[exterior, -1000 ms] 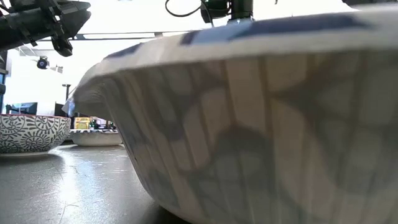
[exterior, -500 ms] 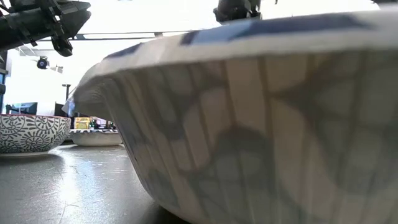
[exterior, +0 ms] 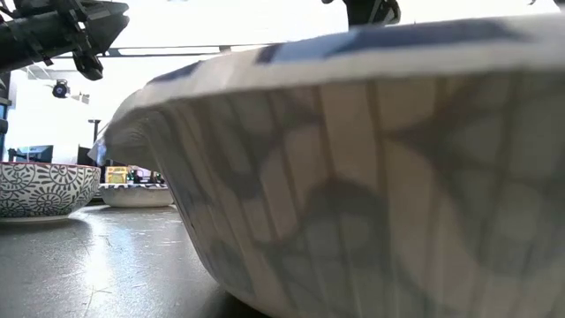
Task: Place and stack bowls onto a shelf
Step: Stack the yellow bowl on the blue bowl on the shelf
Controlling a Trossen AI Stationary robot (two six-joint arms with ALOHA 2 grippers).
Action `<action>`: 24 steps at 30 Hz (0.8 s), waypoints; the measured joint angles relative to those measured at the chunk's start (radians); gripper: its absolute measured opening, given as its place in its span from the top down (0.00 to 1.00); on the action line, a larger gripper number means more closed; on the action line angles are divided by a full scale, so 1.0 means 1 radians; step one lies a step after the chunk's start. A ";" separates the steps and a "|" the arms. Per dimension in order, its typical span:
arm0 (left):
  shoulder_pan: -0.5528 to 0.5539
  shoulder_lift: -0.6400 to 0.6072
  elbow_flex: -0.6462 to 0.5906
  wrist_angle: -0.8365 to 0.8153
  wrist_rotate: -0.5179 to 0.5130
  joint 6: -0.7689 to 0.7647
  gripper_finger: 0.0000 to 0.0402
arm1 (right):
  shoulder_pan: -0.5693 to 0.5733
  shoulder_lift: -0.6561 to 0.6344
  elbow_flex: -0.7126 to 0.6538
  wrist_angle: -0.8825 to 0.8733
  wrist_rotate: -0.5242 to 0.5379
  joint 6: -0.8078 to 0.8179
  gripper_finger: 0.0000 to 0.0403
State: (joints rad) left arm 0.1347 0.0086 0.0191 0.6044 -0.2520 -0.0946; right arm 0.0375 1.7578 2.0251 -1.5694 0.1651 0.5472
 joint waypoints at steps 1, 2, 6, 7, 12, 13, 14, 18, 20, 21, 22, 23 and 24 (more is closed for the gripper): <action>0.000 0.000 0.000 0.000 0.000 0.000 0.80 | 0.007 -0.013 -0.019 0.000 0.007 0.011 0.66; 0.000 0.000 0.000 0.000 0.000 0.000 0.80 | 0.013 -0.028 -0.042 -0.001 0.013 0.022 0.66; 0.000 0.000 0.000 0.000 0.000 0.000 0.80 | 0.015 -0.107 -0.176 -0.001 0.019 0.086 0.66; 0.000 0.000 0.000 0.000 0.000 0.000 0.80 | 0.015 -0.131 -0.217 -0.001 0.020 0.105 0.66; 0.000 0.000 0.000 0.000 0.000 0.000 0.80 | 0.017 -0.282 -0.421 -0.004 0.015 0.235 0.66; 0.000 0.000 0.000 0.000 0.000 0.000 0.80 | 0.017 -0.311 -0.459 -0.003 0.015 0.262 0.66; 0.000 0.000 0.000 0.000 0.000 0.000 0.80 | 0.017 -0.340 -0.497 -0.003 0.015 0.289 0.66; 0.000 0.000 0.000 0.000 0.000 0.000 0.80 | 0.013 -0.444 -0.633 -0.003 0.046 0.431 0.66; 0.000 0.000 0.000 0.000 0.000 0.000 0.80 | -0.001 -0.487 -0.693 -0.003 0.084 0.508 0.66; 0.000 0.000 0.000 0.000 0.000 0.000 0.80 | -0.013 -0.507 -0.719 -0.003 0.099 0.548 0.66; 0.000 0.000 0.000 0.000 0.000 0.000 0.80 | -0.029 -0.526 -0.743 -0.002 0.102 0.576 0.66; 0.000 0.000 0.000 0.000 0.000 0.000 0.80 | -0.047 -0.542 -0.764 -0.001 0.106 0.596 0.66; 0.000 0.000 0.000 0.000 0.000 0.000 0.80 | -0.067 -0.555 -0.781 0.000 0.106 0.612 0.66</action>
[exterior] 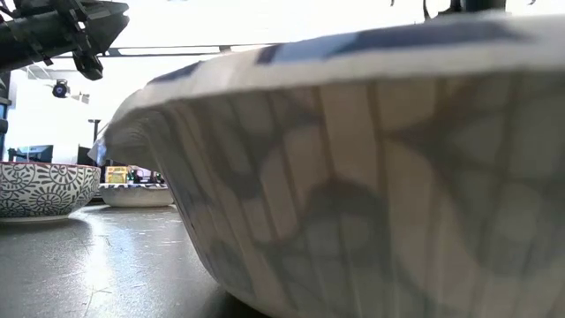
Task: Place and stack bowls onto a shelf
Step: Stack the yellow bowl on the blue bowl on the shelf
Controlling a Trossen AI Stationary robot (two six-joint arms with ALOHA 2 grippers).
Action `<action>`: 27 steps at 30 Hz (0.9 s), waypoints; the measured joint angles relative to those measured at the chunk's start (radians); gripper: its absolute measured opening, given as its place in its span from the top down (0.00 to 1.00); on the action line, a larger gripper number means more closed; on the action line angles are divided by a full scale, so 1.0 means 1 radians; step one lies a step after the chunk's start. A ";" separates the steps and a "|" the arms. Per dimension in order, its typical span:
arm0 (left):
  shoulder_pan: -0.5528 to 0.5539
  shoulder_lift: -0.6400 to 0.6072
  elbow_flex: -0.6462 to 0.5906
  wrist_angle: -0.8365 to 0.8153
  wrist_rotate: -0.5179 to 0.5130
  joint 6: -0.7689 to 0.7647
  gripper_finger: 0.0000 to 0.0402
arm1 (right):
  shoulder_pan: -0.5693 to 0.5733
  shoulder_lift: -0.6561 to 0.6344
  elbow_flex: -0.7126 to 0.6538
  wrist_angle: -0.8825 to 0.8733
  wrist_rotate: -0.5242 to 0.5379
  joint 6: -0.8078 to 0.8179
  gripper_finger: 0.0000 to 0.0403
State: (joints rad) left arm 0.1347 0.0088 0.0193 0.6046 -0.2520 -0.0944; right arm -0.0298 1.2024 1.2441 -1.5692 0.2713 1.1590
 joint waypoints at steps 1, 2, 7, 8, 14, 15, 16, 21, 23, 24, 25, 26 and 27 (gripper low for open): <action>0.000 0.000 0.000 0.000 0.000 0.000 0.80 | -0.024 -0.012 -0.016 0.000 0.000 0.006 0.66; 0.000 0.000 0.000 0.000 0.000 0.000 0.80 | -0.051 -0.021 -0.029 0.001 -0.001 0.010 0.66; 0.000 0.000 0.000 0.000 0.000 0.000 0.80 | -0.210 -0.032 -0.056 0.011 -0.009 -0.058 0.66; 0.000 0.000 0.000 0.000 0.000 0.000 0.80 | -0.247 -0.029 -0.056 0.017 -0.011 -0.087 0.66; 0.000 0.000 0.000 0.000 0.000 0.000 0.80 | -0.481 -0.007 -0.057 0.091 -0.078 -0.299 0.66; 0.000 0.000 0.000 0.000 0.000 0.000 0.80 | -0.522 -0.007 -0.057 0.101 -0.095 -0.325 0.66; 0.000 0.000 0.000 0.000 0.000 0.000 0.80 | -0.559 -0.008 -0.057 0.109 -0.113 -0.347 0.66; 0.000 0.000 0.000 0.000 0.000 0.000 0.80 | -0.701 -0.018 -0.062 0.183 -0.186 -0.402 0.66; 0.000 0.000 0.000 0.000 0.000 0.000 0.80 | -0.736 -0.018 -0.074 0.230 -0.218 -0.408 0.66; 0.000 0.000 0.000 0.000 0.000 0.000 0.80 | -0.749 -0.017 -0.082 0.258 -0.237 -0.408 0.66; 0.000 0.000 0.000 0.000 0.000 0.000 0.80 | -0.761 -0.015 -0.093 0.289 -0.259 -0.409 0.66; 0.000 0.000 0.000 0.000 0.000 0.000 0.80 | -0.771 -0.012 -0.105 0.322 -0.282 -0.412 0.66; 0.000 0.000 0.000 0.000 0.000 0.000 0.80 | -0.780 -0.010 -0.119 0.356 -0.301 -0.412 0.66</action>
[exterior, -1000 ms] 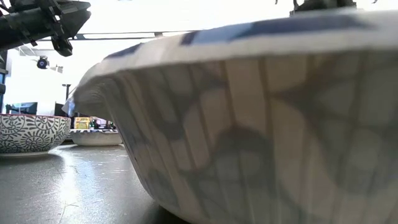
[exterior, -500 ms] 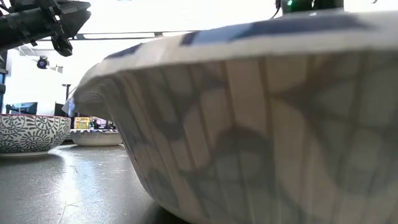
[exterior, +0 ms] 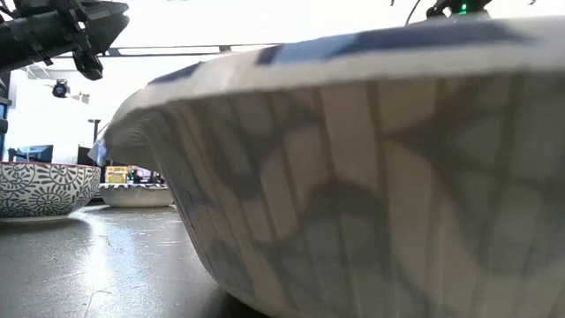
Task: Place and stack bowls onto a shelf
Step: Stack the yellow bowl on the blue bowl on the shelf
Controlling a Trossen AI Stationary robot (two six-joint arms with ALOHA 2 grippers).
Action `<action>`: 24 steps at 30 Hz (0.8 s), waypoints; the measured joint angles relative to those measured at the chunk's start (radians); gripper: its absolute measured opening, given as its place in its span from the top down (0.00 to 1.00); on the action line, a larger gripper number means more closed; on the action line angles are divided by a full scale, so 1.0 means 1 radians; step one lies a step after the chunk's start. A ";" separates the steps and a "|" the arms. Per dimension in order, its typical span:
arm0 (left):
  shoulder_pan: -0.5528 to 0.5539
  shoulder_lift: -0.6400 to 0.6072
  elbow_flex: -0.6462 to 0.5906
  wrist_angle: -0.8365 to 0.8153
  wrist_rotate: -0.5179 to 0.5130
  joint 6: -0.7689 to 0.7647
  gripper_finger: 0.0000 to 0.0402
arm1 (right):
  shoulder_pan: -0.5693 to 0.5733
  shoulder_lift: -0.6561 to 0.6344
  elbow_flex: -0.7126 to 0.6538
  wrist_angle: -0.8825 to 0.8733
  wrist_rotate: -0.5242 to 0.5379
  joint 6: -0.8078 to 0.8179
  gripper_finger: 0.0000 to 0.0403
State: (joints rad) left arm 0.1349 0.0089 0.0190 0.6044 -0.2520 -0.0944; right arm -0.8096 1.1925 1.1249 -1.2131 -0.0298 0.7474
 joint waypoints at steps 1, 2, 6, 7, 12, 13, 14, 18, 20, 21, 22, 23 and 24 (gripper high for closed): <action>0.000 0.000 0.000 0.000 0.000 0.000 0.80 | -0.007 0.002 -0.017 0.038 -0.017 0.000 0.66; 0.000 0.000 0.000 0.000 0.000 0.000 0.80 | -0.016 0.006 -0.033 0.075 -0.031 0.000 0.66; 0.000 0.000 0.000 0.000 0.000 0.000 0.80 | -0.057 0.027 -0.069 0.139 -0.058 -0.029 0.66; 0.000 0.000 0.000 0.000 0.000 0.000 0.80 | -0.070 0.033 -0.073 0.138 -0.058 -0.039 0.66; 0.000 0.000 0.000 0.000 0.000 0.000 0.80 | -0.112 0.048 -0.101 0.132 -0.057 -0.059 0.66; 0.000 0.000 0.000 0.000 0.000 0.000 0.80 | -0.120 0.050 -0.107 0.132 -0.057 -0.062 0.66; 0.000 0.000 0.000 0.000 0.000 0.000 0.80 | -0.130 0.053 -0.113 0.131 -0.054 -0.066 0.66; 0.000 0.000 0.000 0.000 0.000 0.000 0.80 | -0.158 0.055 -0.135 0.133 -0.046 -0.079 0.66; 0.000 0.000 0.000 0.000 0.000 0.000 0.80 | -0.169 0.055 -0.144 0.133 -0.031 -0.082 0.66; 0.000 0.000 0.000 0.000 0.000 0.000 0.80 | -0.174 0.055 -0.149 0.133 -0.019 -0.082 0.66; 0.000 0.000 0.000 0.000 0.000 0.000 0.80 | -0.178 0.055 -0.156 0.133 -0.006 -0.082 0.66; 0.000 0.000 0.000 0.000 0.000 0.000 0.80 | -0.179 0.055 -0.163 0.134 -0.002 -0.082 0.66; 0.000 0.000 0.000 0.000 0.000 0.000 0.80 | -0.179 0.055 -0.173 0.133 -0.001 -0.081 0.66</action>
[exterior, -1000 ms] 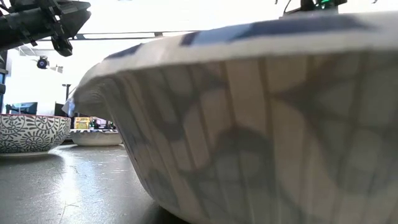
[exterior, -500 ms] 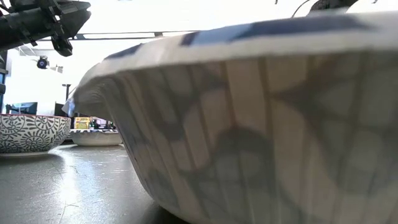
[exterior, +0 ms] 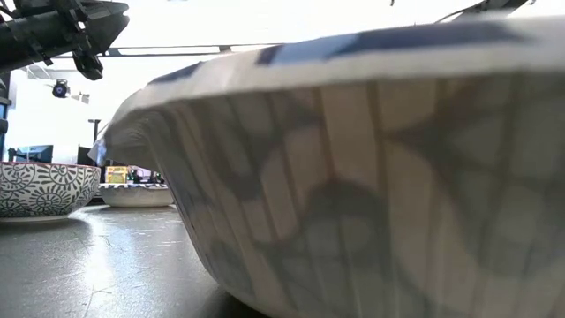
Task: Place and stack bowls onto a shelf
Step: Stack the yellow bowl on the blue bowl on the shelf
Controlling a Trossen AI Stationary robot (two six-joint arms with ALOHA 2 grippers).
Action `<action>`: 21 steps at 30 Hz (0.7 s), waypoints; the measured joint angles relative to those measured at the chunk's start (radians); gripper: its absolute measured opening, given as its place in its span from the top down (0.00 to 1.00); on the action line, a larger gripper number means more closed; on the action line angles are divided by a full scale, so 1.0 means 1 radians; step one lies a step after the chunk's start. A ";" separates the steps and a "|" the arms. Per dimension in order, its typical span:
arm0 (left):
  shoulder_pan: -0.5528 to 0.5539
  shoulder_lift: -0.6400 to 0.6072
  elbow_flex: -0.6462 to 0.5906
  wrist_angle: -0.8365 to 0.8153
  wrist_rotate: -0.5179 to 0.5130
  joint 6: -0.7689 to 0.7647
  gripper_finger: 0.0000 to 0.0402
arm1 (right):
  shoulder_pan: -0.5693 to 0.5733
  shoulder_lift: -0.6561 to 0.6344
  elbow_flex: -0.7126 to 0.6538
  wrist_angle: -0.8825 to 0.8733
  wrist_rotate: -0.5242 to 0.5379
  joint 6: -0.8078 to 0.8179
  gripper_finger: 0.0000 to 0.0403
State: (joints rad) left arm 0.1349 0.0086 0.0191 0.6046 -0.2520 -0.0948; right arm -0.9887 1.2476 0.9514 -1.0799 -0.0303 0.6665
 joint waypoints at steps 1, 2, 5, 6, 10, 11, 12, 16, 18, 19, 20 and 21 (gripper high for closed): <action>0.000 0.000 0.000 0.000 0.000 0.000 0.80 | 0.000 0.000 -0.011 0.000 -0.003 0.002 0.66; 0.000 0.000 0.000 0.000 0.000 0.000 0.80 | 0.002 0.000 -0.021 -0.001 -0.004 0.003 0.66; 0.000 0.000 0.000 0.000 0.000 0.000 0.80 | 0.001 0.000 -0.049 -0.001 -0.003 0.007 0.66; 0.000 0.000 0.000 0.000 0.000 0.000 0.80 | 0.001 0.000 -0.057 -0.001 -0.003 0.013 0.66; 0.000 0.000 0.000 0.000 0.000 0.000 0.80 | 0.002 0.000 -0.088 0.014 -0.004 0.014 0.66; 0.000 0.000 0.000 0.000 0.000 0.000 0.80 | 0.002 0.000 -0.095 0.018 -0.004 0.014 0.66; 0.000 0.000 0.000 0.000 0.000 0.000 0.80 | 0.002 0.000 -0.102 0.023 -0.004 0.014 0.66; 0.000 0.000 0.000 0.000 0.000 0.000 0.80 | 0.002 0.000 -0.134 0.051 -0.004 0.015 0.66; 0.000 0.000 0.000 0.000 0.000 0.000 0.80 | 0.002 0.000 -0.152 0.074 -0.015 0.020 0.66; 0.000 0.000 0.000 0.000 0.000 0.000 0.80 | 0.002 0.000 -0.161 0.089 -0.025 0.022 0.66; 0.000 0.000 0.000 0.000 0.000 0.000 0.80 | 0.002 0.000 -0.168 0.105 -0.032 0.024 0.66; 0.000 0.000 0.000 0.000 0.000 0.000 0.80 | 0.002 0.000 -0.173 0.120 -0.035 0.025 0.66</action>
State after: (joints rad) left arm 0.1348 0.0086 0.0190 0.6044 -0.2520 -0.0945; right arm -0.9871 1.2472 0.7780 -0.9601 -0.0655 0.6920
